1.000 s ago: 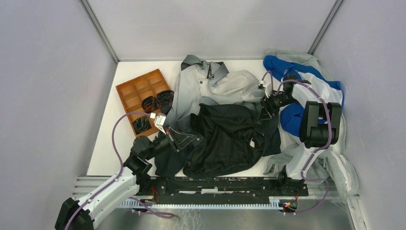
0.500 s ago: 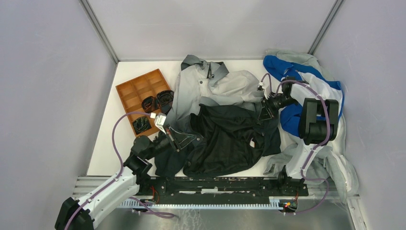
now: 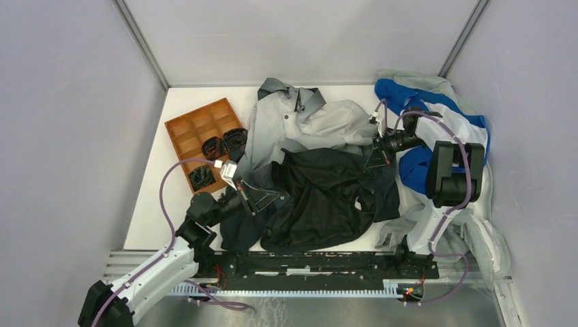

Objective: Zip up the jacket
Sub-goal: Pick up the jacket from the center of the board.

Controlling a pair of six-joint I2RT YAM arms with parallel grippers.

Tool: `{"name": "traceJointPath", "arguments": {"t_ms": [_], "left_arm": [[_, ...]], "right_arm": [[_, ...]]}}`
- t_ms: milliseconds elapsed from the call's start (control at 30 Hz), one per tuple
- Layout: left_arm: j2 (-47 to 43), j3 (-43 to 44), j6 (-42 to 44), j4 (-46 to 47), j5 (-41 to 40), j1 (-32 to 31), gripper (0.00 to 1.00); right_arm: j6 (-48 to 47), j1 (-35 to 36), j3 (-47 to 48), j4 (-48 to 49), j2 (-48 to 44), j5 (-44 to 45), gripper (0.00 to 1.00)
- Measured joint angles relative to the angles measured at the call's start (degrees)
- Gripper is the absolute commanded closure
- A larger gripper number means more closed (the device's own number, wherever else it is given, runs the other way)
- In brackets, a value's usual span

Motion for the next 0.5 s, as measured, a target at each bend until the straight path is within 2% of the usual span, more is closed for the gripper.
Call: {"name": "traceJointPath", "arguments": {"t_ms": [267,500], "left_arm": [[0.9,0.2,0.0,1.3,0.1,0.0,0.98],[6.9,2.9,0.0,6.5,1.2,0.0,0.98]], "right_arm": [[0.1,0.0,0.0,-1.1,-7.7,-6.9,1.00],[5.2,0.0,-3.0,0.2,-15.5,-14.1,1.00]]}}
